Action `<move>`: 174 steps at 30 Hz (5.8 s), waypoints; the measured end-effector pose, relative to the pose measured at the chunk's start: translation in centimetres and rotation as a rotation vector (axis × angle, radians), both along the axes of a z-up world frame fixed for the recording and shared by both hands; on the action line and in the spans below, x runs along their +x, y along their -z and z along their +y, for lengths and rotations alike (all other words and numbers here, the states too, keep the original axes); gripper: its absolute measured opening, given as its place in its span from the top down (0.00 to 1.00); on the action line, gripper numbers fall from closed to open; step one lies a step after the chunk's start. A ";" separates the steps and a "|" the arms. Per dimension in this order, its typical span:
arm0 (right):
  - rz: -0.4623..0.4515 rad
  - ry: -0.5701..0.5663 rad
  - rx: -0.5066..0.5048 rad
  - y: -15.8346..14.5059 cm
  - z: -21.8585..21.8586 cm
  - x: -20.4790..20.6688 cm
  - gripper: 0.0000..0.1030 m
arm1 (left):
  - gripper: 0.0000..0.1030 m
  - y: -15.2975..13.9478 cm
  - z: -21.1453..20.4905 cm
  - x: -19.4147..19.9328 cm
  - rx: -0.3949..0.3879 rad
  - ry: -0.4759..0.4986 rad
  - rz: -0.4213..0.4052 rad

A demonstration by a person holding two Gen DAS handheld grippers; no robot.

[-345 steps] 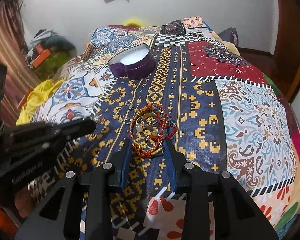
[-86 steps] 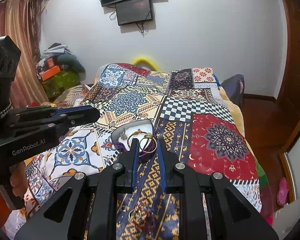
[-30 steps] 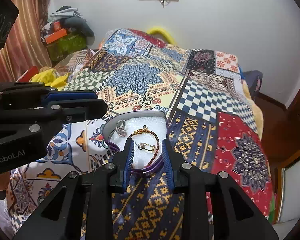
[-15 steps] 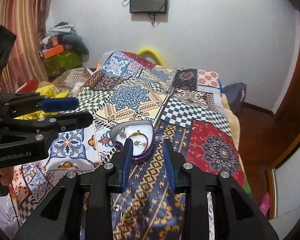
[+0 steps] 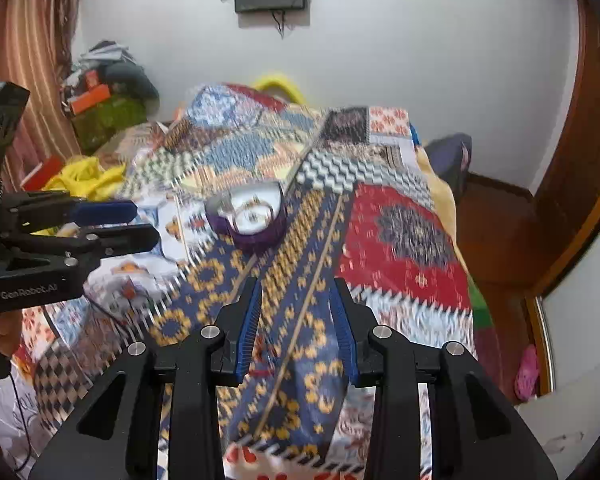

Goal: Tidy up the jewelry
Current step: 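Move the right tool to the small beaded piece and grasp it, then carry the beaded piece with the right tool over the purple heart tin, then open the right tool to drop the beaded piece into the tin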

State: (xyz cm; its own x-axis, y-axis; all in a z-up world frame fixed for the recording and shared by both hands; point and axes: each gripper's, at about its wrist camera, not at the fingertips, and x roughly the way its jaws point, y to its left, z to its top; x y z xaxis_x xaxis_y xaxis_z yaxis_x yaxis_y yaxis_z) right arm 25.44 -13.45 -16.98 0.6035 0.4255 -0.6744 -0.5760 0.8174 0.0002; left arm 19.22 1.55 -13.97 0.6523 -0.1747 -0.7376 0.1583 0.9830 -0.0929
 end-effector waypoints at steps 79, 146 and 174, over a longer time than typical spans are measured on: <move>0.050 0.034 0.080 2.2 -1.6 0.3 0.93 | 0.85 7.8 -4.4 1.1 -0.026 0.143 0.193; 0.062 -0.145 0.048 0.8 10.3 11.4 0.93 | 0.92 3.1 5.2 11.3 -0.109 -0.030 0.010; 0.116 -0.108 -0.002 1.2 9.8 12.0 0.76 | 0.91 3.4 4.9 10.7 -0.088 -0.026 0.022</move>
State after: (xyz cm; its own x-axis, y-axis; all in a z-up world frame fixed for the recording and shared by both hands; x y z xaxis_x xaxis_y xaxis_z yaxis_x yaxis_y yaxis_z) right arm 37.40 -3.69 -18.21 0.4725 0.4820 -0.7378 -0.6566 0.7510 0.0701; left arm 29.89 6.44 -17.38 0.6410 -0.2227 -0.7345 0.1297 0.9746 -0.1824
